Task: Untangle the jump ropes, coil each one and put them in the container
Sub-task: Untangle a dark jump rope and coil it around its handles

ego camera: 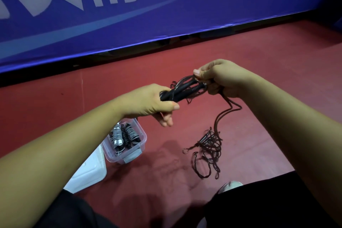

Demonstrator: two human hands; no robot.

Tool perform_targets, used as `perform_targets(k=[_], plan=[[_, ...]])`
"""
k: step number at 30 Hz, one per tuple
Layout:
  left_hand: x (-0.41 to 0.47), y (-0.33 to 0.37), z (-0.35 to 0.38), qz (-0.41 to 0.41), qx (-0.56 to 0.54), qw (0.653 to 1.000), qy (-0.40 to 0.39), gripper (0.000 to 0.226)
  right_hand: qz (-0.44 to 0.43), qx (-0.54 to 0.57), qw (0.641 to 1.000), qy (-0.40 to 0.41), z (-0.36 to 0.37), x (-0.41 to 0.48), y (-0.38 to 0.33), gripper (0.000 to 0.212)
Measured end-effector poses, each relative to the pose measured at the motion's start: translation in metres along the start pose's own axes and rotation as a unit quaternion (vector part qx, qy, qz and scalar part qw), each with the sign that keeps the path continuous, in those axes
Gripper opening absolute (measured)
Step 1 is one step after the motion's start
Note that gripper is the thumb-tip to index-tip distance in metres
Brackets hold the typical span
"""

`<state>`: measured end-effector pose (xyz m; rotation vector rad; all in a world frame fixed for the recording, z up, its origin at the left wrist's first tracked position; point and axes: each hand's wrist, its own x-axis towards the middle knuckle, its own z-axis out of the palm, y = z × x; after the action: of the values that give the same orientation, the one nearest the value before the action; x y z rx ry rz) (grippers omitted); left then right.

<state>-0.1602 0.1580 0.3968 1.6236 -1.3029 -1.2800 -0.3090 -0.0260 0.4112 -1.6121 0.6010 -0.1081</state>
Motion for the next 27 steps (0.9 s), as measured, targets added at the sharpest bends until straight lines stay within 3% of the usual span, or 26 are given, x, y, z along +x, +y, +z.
perform_targets(k=[4,10,15,20,27], plan=[[0.000,0.003,-0.002,0.013,-0.197,0.980,0.011,0.012,0.017,0.018,0.999,-0.023,0.004,0.006,0.005,0.030],[0.004,0.007,-0.007,0.054,-0.287,0.954,0.064,0.062,0.064,0.033,0.994,-0.080,0.012,0.002,0.004,0.026],[0.009,0.013,-0.010,0.045,-0.417,0.904,0.086,0.018,0.073,0.080,0.988,-0.108,0.017,-0.001,0.002,0.027],[0.006,0.016,-0.013,0.013,-0.411,0.902,0.132,0.009,0.059,0.033,0.991,-0.118,0.018,-0.008,-0.006,0.028],[0.002,0.008,-0.029,-0.020,-0.424,0.890,0.166,0.024,-0.016,-0.062,0.994,-0.092,0.005,-0.026,-0.020,0.026]])
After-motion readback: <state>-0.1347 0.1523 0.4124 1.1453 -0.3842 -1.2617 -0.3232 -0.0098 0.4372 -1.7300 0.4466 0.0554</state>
